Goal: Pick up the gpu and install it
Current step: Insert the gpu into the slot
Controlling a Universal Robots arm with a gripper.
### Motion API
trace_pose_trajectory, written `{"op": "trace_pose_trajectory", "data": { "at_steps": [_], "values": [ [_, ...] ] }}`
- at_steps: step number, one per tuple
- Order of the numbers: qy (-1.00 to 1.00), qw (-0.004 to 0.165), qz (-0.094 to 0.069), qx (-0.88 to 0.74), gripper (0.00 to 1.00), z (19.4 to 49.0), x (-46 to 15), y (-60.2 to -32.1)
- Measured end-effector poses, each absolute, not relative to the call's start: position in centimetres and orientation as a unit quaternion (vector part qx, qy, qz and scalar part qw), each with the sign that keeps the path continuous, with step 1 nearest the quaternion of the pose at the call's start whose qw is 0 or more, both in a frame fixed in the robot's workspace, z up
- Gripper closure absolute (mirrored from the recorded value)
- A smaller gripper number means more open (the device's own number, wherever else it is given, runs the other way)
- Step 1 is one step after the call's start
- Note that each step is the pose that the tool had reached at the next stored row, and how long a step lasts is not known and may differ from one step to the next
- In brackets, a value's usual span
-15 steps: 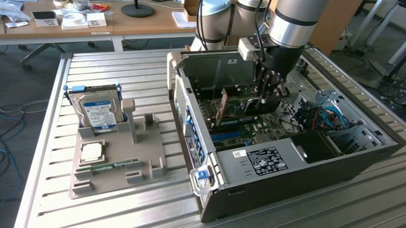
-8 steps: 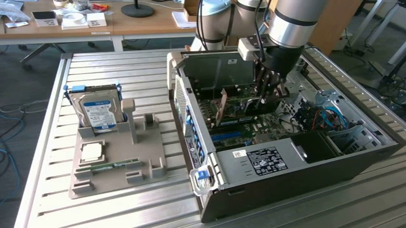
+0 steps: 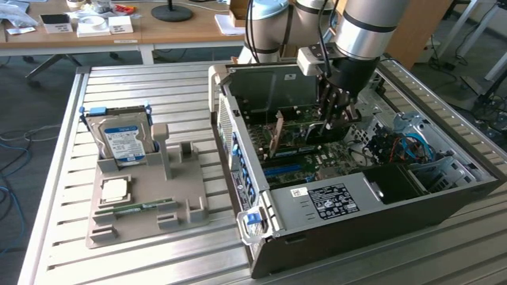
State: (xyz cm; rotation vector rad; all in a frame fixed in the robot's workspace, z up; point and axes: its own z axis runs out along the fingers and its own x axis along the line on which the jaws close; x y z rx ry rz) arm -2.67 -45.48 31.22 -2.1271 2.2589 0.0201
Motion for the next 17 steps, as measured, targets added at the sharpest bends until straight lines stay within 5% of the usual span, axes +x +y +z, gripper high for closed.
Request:
{"op": "trace_pose_trajectory", "data": {
  "at_steps": [17],
  "values": [
    [0.728,0.020,0.006,-0.685,0.73,30.2,-4.0,-45.5]
  ]
}}
